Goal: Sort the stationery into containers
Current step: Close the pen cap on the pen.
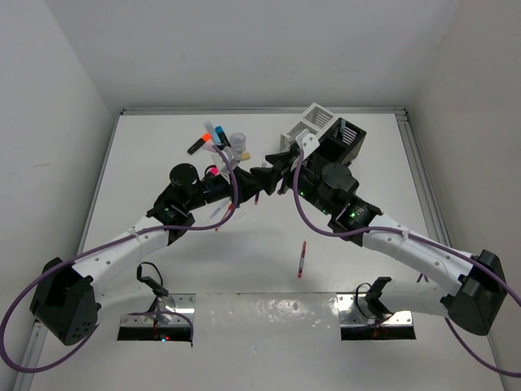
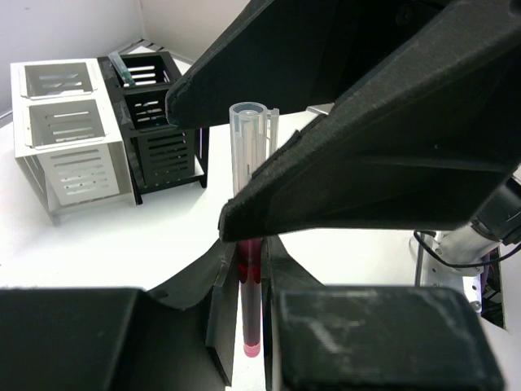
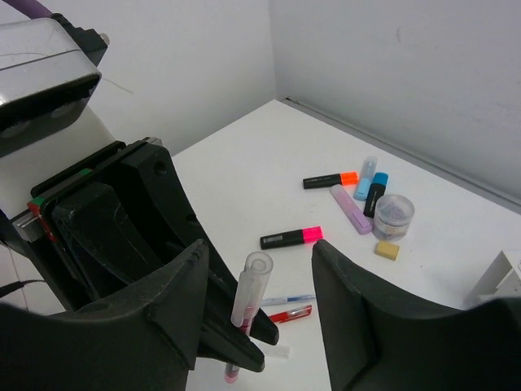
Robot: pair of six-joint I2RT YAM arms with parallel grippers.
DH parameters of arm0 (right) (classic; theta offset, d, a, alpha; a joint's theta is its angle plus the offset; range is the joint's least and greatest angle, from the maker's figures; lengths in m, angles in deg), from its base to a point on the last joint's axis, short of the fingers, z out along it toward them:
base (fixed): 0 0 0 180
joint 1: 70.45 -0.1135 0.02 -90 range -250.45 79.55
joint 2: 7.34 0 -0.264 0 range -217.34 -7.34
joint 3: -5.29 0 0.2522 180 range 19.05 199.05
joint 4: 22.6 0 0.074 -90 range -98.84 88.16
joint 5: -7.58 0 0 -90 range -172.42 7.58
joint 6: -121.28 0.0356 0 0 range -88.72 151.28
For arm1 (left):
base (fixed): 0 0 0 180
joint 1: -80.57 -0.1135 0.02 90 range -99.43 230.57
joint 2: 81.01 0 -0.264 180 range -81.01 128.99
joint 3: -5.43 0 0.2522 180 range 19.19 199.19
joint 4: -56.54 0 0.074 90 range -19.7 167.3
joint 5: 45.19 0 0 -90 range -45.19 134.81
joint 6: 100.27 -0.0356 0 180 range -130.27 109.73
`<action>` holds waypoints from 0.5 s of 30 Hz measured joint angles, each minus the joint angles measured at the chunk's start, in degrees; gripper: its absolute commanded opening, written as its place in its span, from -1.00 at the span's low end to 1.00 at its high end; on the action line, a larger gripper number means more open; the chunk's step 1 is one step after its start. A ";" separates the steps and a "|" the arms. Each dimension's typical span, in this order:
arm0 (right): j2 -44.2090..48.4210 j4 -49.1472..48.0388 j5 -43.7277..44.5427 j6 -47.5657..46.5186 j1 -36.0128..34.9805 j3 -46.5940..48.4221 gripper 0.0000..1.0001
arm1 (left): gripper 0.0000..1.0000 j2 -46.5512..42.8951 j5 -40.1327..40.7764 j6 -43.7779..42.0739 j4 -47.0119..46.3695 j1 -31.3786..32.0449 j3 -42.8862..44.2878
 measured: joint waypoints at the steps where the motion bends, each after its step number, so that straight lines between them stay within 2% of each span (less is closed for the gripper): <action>1: 0.00 0.00 -0.04 0.00 0.00 0.00 -0.01 | -1.00 0.00 -0.02 0.02 0.00 0.00 0.00; 5: 0.00 -0.02 -0.24 0.00 0.00 0.00 -0.24 | -1.00 0.00 -0.02 0.02 0.00 0.00 0.00; 8: -0.13 -0.02 -0.31 -0.11 0.00 0.02 -0.61 | -1.00 0.00 -0.02 0.02 0.00 0.00 0.00; 9: -0.26 -0.02 -0.33 0.00 0.00 0.02 -0.86 | -1.00 0.00 -0.02 0.04 0.00 0.00 0.00; 10: -0.48 -0.09 -0.79 0.44 0.00 0.04 -0.98 | -1.00 0.00 0.24 -0.02 0.11 0.00 0.00; 15: -1.09 -1.16 -0.33 0.59 -0.26 -0.04 -1.00 | -1.00 0.04 0.87 -0.02 0.02 0.00 0.00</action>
